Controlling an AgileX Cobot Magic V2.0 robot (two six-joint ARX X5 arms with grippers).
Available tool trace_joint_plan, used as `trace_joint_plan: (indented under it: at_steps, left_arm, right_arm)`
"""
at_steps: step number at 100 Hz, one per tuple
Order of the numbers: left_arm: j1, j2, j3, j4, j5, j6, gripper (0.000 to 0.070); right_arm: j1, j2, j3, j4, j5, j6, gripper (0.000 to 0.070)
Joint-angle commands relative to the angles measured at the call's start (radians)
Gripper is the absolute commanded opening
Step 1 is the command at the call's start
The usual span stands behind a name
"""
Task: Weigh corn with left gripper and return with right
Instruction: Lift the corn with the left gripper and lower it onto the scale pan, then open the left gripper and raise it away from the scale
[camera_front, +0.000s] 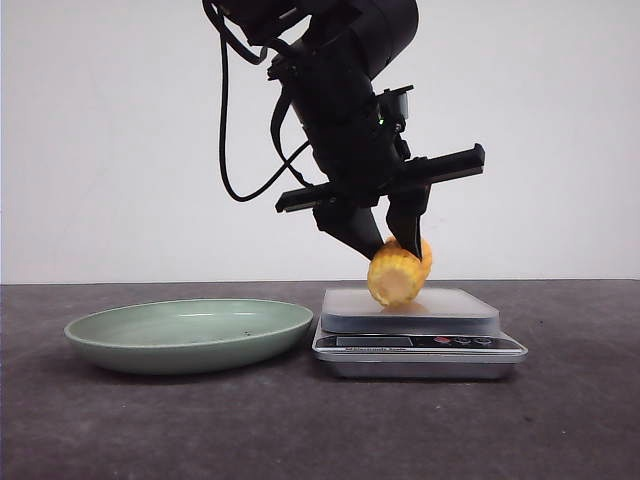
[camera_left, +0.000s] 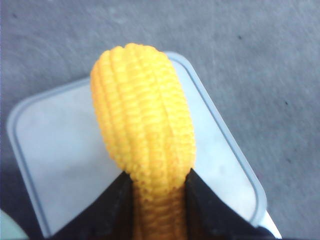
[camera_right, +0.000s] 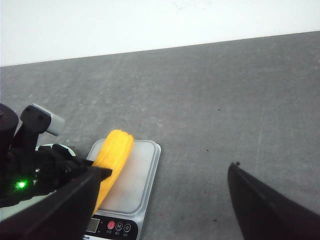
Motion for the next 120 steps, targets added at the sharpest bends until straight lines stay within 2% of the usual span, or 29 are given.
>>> trace_joint_plan:
  at_steps: [1,53,58,70,75,96,120]
  left_arm:
    - [-0.008,0.021,0.022,0.024,-0.006,0.02,0.0004]
    - [-0.008,0.068,0.022,0.039,0.001,0.028,0.0007]
    - [-0.008,0.068,0.022,0.043,0.001,0.028,0.006]
    - [-0.008,0.068,0.022,0.032,0.001,0.028,0.0331]
    - [-0.008,0.068,0.022,0.024,0.001,0.028,0.0386]
    - [-0.01,0.04,0.023,0.007,0.001,0.03,0.0393]
    - [-0.01,-0.106,0.023,0.023,-0.003,0.078,0.0393]
  right_arm:
    - [0.003,0.003,0.021,0.0,-0.005,-0.001,0.0514]
    - [0.003,0.003,0.021,-0.018,-0.019,-0.003,0.0514]
    - [0.003,0.003,0.021,-0.018,-0.019,-0.005,0.0514]
    - [0.003,0.003,0.021,-0.018,-0.019,-0.005,0.0514]
    - [0.003,0.003,0.021,-0.018,-0.019,-0.005,0.0514]
    - [0.003,0.003,0.021,-0.018,-0.019,-0.005,0.0514]
    - [0.003,0.003,0.021,-0.018,-0.019,-0.005,0.0514]
